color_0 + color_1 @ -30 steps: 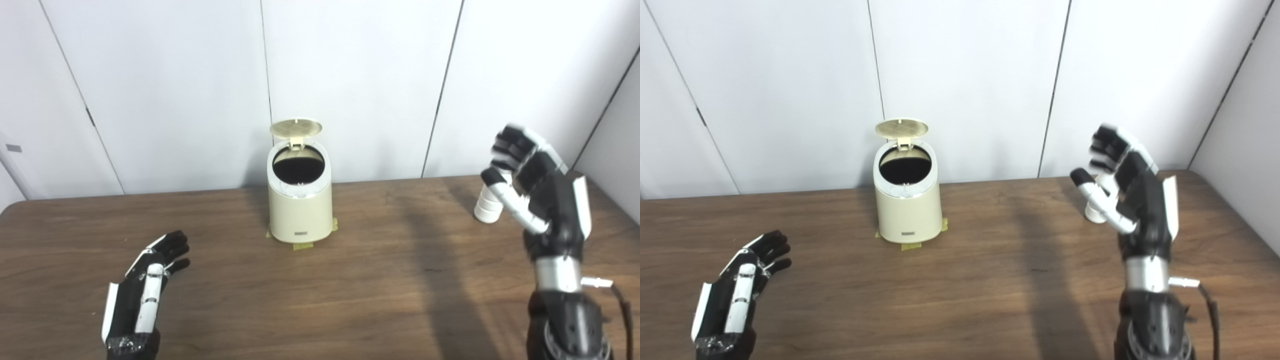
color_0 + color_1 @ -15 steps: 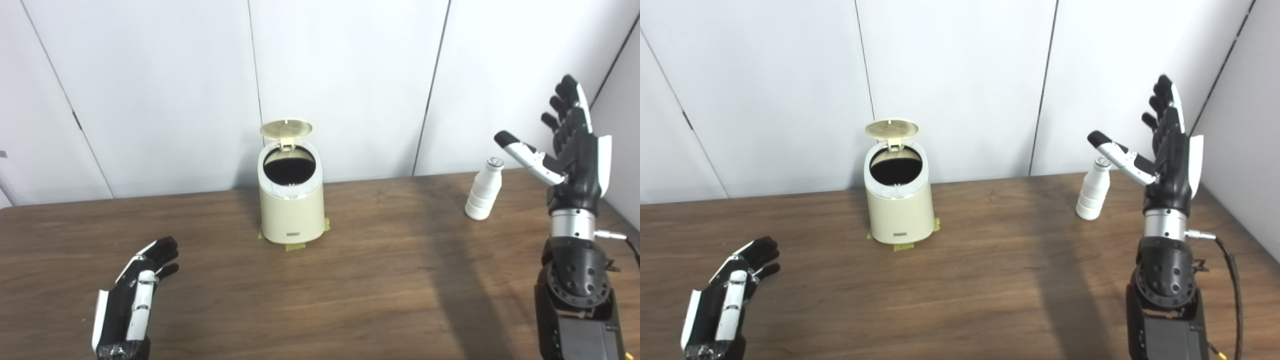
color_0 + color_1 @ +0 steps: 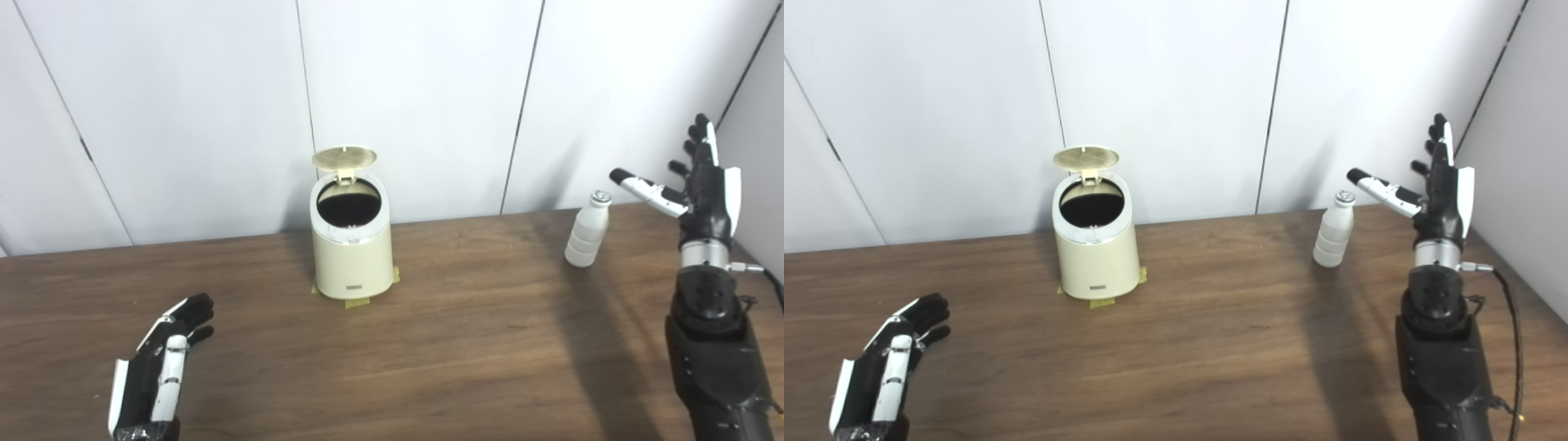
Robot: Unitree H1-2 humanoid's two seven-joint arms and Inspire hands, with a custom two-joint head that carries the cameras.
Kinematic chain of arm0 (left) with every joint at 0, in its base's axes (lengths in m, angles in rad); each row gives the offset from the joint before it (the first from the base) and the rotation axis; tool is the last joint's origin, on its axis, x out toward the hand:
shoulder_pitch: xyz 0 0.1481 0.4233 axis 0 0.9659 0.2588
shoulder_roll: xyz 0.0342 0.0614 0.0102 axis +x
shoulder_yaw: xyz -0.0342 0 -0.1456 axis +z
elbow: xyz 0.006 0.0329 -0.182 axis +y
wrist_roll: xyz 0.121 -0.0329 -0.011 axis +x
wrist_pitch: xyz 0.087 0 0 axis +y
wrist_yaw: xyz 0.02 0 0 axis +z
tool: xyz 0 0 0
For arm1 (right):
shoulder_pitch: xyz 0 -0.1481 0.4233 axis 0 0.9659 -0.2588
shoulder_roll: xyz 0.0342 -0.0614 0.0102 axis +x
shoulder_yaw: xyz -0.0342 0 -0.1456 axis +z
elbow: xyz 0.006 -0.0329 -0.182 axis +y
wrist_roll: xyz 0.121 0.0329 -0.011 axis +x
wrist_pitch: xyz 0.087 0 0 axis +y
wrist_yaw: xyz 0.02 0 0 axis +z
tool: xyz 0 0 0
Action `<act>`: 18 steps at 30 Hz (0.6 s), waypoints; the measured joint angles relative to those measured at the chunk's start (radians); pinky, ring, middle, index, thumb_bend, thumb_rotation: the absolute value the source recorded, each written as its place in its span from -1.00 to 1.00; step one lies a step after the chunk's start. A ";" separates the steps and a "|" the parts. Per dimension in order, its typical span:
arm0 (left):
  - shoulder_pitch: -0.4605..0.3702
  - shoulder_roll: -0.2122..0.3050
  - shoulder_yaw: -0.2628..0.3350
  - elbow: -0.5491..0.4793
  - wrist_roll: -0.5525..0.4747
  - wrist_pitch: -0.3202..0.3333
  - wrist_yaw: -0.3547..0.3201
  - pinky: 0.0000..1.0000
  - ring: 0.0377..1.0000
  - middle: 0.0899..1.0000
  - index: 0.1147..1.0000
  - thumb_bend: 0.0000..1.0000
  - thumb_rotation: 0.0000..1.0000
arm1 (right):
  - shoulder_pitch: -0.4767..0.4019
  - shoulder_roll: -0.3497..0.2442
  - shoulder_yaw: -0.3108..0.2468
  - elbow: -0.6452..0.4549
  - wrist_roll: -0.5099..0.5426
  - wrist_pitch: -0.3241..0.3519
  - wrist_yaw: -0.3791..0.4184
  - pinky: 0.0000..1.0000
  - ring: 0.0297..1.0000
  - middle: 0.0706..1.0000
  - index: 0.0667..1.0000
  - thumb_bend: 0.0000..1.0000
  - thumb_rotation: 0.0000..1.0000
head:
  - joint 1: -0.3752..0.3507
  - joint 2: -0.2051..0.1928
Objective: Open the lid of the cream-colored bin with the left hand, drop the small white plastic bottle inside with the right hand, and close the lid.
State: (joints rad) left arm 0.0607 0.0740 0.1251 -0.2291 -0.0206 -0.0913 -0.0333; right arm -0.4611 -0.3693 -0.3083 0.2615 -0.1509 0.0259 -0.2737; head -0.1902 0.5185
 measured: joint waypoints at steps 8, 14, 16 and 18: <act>0.001 0.000 -0.003 -0.021 0.010 0.001 0.001 0.52 0.58 0.55 0.52 -0.56 0.53 | -0.012 -0.001 0.041 0.107 0.002 -0.006 0.006 0.58 0.77 0.84 0.88 0.66 -0.31 | 0.002 0.000; 0.001 -0.001 -0.005 -0.021 0.018 0.001 0.002 0.52 0.59 0.55 0.52 -0.57 0.54 | -0.012 -0.001 0.070 0.174 0.004 -0.016 0.013 0.63 0.79 0.82 0.83 0.79 -0.02 | 0.006 -0.005; 0.001 -0.001 -0.005 -0.021 0.019 0.001 0.002 0.52 0.59 0.56 0.52 -0.58 0.54 | -0.010 0.000 0.082 0.183 0.003 -0.016 0.018 0.49 0.69 0.75 0.82 0.73 -0.04 | 0.006 -0.005; 0.001 -0.001 -0.009 -0.021 0.019 0.001 0.001 0.53 0.60 0.56 0.53 -0.57 0.55 | -0.011 -0.002 0.094 0.183 -0.001 -0.016 0.020 0.48 0.69 0.74 0.83 0.72 -0.05 | 0.008 -0.005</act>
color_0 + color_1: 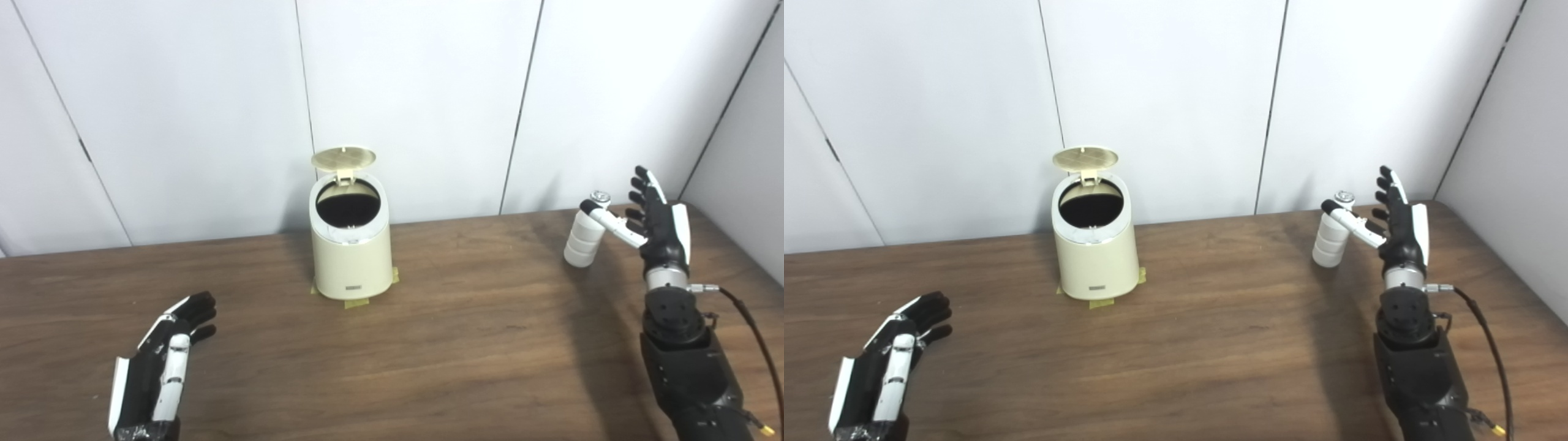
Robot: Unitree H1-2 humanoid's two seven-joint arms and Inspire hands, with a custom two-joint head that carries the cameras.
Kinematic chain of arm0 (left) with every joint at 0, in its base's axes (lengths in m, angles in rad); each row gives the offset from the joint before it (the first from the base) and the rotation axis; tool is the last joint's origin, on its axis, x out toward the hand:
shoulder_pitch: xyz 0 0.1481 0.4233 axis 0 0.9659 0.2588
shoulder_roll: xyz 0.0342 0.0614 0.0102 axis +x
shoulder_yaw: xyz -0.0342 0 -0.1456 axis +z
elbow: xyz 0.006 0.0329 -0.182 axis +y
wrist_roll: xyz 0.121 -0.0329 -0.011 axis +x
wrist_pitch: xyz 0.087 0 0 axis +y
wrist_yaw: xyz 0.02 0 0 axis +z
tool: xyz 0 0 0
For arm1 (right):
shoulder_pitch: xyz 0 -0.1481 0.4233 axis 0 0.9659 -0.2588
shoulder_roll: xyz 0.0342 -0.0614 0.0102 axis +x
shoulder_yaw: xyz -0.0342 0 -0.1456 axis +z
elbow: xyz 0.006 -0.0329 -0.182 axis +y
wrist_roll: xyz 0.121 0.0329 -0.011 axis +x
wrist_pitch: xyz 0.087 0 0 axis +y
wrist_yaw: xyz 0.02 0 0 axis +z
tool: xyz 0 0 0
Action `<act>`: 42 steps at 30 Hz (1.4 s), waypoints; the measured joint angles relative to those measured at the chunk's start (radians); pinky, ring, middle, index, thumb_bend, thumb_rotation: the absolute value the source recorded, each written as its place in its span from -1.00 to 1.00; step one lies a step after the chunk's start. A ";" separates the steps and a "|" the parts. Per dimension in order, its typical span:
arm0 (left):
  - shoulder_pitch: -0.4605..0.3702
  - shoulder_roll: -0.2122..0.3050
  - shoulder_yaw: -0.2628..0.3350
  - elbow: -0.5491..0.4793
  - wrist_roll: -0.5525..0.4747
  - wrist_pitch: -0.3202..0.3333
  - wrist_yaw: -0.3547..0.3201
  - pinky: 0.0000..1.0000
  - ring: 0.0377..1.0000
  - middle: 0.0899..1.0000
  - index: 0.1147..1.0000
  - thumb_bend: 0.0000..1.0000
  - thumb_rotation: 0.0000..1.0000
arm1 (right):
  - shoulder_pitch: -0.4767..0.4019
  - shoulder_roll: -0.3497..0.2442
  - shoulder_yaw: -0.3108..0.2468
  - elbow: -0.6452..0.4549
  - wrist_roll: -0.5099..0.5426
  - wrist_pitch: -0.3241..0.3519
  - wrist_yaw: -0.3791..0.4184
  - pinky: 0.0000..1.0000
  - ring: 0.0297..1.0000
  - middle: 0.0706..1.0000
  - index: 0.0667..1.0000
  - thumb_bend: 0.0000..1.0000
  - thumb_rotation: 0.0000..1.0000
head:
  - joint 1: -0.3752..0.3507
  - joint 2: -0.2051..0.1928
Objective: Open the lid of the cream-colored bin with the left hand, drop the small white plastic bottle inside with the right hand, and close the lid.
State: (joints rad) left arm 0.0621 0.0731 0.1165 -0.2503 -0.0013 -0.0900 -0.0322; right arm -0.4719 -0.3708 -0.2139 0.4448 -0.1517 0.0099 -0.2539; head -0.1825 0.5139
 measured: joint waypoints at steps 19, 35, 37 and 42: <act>0.002 0.000 0.000 -0.003 -0.010 0.000 0.014 0.53 0.60 0.57 0.53 -0.54 0.59 | -0.060 -0.034 0.066 0.197 0.003 -0.054 0.036 0.51 0.71 0.77 0.75 0.62 -0.45 | 0.008 -0.002; 0.014 0.001 0.014 -0.075 -0.037 0.028 0.019 0.53 0.59 0.58 0.53 -0.48 0.56 | -0.142 -0.034 0.088 0.416 0.020 -0.133 0.029 0.56 0.73 0.76 0.74 0.80 -0.47 | 0.029 0.002; 0.015 0.003 0.016 -0.079 -0.037 0.031 0.019 0.54 0.60 0.59 0.55 -0.48 0.57 | -0.143 -0.034 0.094 0.441 0.025 -0.156 0.036 0.60 0.75 0.78 0.75 0.89 -0.42 | 0.028 0.002; 0.018 0.004 0.020 -0.085 -0.036 0.038 0.019 0.55 0.62 0.60 0.56 -0.47 0.56 | -0.155 -0.034 0.099 0.481 0.029 -0.194 0.036 0.56 0.70 0.74 0.69 0.90 -0.46 | 0.038 0.002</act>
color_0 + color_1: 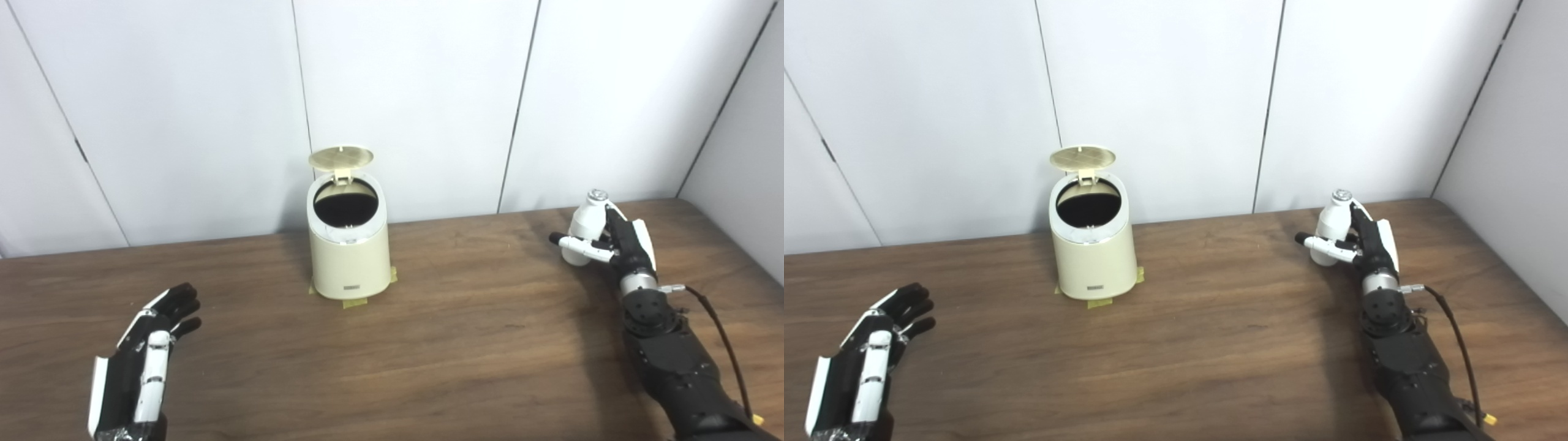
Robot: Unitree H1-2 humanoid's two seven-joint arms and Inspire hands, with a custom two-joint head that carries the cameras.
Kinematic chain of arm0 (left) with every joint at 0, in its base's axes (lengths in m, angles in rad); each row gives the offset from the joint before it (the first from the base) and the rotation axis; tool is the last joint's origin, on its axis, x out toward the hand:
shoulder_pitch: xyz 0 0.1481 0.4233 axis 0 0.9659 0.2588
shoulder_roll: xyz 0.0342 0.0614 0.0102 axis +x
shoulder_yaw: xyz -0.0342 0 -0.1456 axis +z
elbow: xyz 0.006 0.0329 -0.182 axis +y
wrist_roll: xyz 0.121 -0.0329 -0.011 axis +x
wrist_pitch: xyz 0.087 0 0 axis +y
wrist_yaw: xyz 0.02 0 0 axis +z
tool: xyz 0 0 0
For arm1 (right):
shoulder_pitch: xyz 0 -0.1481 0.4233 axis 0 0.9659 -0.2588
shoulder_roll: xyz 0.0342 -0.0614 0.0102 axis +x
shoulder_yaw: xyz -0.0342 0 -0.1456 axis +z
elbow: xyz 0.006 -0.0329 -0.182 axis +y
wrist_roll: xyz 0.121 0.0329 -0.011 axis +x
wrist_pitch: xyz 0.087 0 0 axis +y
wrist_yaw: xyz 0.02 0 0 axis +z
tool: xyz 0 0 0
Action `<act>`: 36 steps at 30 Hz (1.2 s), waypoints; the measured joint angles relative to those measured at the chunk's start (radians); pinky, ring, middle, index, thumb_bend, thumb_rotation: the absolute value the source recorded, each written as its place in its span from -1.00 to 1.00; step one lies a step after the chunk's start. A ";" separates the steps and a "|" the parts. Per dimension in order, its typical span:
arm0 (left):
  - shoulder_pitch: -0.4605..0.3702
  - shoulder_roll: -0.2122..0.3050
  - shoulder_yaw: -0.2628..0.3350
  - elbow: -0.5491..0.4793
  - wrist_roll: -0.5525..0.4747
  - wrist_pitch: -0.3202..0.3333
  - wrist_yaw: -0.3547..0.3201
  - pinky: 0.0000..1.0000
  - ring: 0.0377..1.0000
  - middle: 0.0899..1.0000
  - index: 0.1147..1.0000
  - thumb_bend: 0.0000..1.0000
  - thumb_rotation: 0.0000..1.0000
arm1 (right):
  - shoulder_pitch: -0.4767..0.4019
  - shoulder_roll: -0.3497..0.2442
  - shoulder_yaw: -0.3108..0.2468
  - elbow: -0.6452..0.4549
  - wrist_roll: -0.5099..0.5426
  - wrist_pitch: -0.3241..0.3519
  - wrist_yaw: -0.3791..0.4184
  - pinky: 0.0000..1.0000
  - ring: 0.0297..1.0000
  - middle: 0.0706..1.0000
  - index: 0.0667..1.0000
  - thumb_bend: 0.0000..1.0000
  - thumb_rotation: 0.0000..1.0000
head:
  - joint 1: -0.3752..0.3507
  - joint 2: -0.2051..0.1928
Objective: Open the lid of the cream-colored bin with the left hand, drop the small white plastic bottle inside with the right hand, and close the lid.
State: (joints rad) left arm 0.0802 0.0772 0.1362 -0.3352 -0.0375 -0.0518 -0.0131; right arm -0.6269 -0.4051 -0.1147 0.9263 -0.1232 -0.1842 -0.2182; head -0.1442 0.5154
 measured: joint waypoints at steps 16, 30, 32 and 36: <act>0.011 0.008 0.025 -0.070 -0.026 0.086 -0.002 0.63 0.66 0.62 0.57 -0.36 0.50 | -0.030 0.014 0.028 0.092 -0.047 -0.090 -0.194 -0.42 -0.29 -0.25 -0.07 0.05 -1.00 | 0.005 0.009; 0.015 0.009 0.026 -0.070 -0.026 0.093 -0.004 0.60 0.65 0.62 0.57 -0.43 0.51 | -0.039 0.031 0.026 0.107 -0.022 -0.108 -0.212 -0.21 -0.14 -0.14 -0.07 0.05 -1.00 | 0.003 0.008; 0.015 0.009 0.025 -0.070 -0.025 0.093 -0.004 0.59 0.64 0.61 0.57 -0.44 0.51 | -0.037 0.036 0.025 0.102 -0.017 -0.108 -0.206 -0.21 -0.14 -0.15 -0.06 0.05 -1.00 | 0.002 0.008; 0.015 0.009 0.022 -0.069 -0.024 0.089 -0.004 0.55 0.62 0.60 0.55 -0.47 0.52 | -0.028 0.038 0.026 0.083 -0.010 -0.108 -0.199 -0.22 -0.14 -0.14 -0.07 0.05 -1.00 | 0.003 0.008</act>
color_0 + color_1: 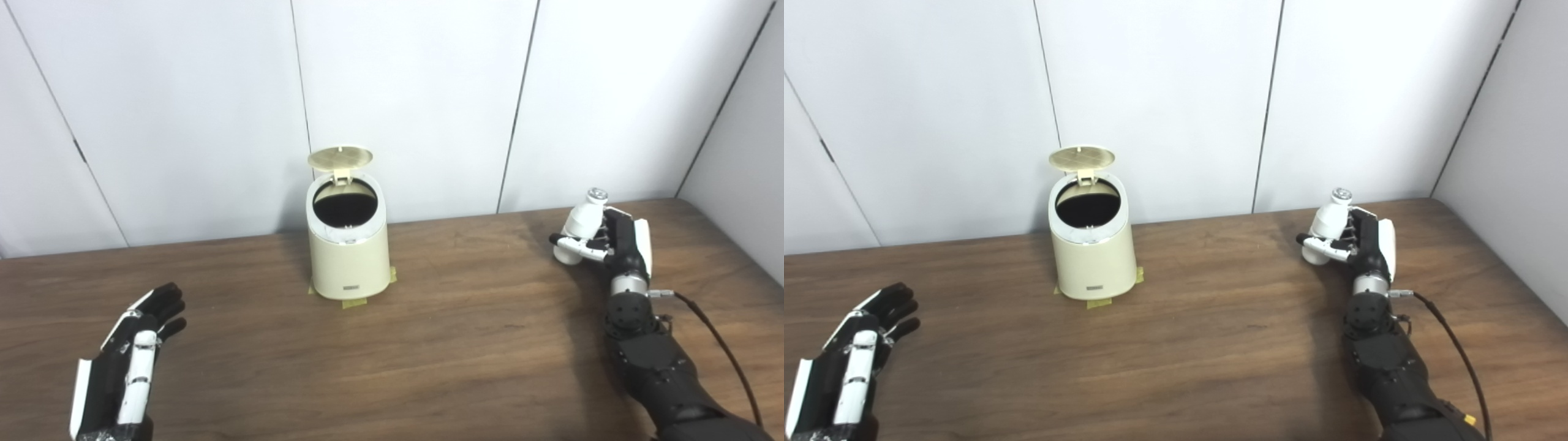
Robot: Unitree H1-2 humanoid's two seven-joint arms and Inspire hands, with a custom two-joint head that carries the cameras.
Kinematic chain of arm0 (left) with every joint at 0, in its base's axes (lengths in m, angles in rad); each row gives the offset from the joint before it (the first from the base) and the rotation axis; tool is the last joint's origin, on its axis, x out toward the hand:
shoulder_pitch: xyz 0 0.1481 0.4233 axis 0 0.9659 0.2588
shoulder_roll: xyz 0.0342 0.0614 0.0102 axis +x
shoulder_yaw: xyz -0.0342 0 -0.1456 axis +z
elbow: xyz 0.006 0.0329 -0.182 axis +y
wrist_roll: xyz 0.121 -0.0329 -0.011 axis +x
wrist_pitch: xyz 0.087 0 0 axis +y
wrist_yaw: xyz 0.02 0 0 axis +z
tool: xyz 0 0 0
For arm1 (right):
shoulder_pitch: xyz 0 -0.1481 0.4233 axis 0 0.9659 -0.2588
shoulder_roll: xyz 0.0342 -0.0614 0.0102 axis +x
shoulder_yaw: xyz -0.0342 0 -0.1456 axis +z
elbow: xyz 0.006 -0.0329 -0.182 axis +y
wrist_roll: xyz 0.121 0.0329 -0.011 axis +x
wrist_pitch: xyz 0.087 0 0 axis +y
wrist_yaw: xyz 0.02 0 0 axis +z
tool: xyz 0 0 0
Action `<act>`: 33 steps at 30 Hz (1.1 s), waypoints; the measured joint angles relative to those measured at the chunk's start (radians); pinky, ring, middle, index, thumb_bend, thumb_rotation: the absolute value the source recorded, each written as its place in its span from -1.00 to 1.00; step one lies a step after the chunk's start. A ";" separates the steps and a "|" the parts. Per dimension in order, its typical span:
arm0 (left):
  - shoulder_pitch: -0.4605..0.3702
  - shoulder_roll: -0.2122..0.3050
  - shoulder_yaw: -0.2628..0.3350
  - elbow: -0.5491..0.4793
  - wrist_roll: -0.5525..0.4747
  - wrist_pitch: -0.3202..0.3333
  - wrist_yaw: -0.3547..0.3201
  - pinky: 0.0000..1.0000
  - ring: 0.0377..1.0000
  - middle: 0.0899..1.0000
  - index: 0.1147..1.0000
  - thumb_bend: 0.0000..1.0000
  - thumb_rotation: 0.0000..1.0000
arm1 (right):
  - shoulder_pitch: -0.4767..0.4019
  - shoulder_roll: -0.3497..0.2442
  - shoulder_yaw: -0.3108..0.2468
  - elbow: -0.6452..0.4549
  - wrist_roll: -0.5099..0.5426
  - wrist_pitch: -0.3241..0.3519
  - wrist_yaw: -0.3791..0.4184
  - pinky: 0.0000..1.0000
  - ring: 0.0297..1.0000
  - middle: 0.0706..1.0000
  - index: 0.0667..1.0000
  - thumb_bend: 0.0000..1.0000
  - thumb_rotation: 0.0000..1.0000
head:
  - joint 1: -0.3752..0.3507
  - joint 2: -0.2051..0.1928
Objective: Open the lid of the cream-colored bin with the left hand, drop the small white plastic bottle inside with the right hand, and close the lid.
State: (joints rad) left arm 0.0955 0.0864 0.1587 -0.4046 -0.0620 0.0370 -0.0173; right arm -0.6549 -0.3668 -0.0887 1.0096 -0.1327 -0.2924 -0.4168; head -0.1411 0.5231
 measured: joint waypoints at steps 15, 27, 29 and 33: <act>0.000 -0.006 -0.027 0.007 0.025 -0.022 0.007 0.56 0.62 0.59 0.54 -0.55 0.53 | 0.107 0.020 0.043 -0.461 -0.053 0.044 0.105 -0.26 -0.18 -0.11 -0.06 0.04 -1.00 | 0.011 0.000; 0.000 -0.010 -0.034 0.019 0.037 -0.033 0.019 0.56 0.61 0.58 0.53 -0.50 0.55 | 0.129 0.091 0.067 -0.786 -0.054 0.148 0.238 -0.20 -0.10 -0.12 -0.12 0.04 -1.00 | 0.020 -0.005; 0.000 -0.011 -0.034 0.019 0.036 -0.033 0.020 0.57 0.61 0.58 0.54 -0.51 0.55 | 0.131 0.115 0.079 -0.840 -0.055 0.163 0.259 -0.26 -0.13 -0.11 -0.10 0.04 -1.00 | 0.020 -0.005; -0.001 -0.010 -0.033 0.020 0.036 -0.034 0.020 0.56 0.61 0.58 0.53 -0.52 0.56 | 0.135 0.140 0.113 -0.891 -0.083 0.181 0.302 -0.23 -0.11 -0.12 -0.12 0.04 -1.00 | 0.023 -0.005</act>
State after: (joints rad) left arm 0.0944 0.0763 0.1261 -0.3848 -0.0256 0.0026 0.0028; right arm -0.5204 -0.2273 0.0247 0.1190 -0.2157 -0.1118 -0.1151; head -0.1181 0.5185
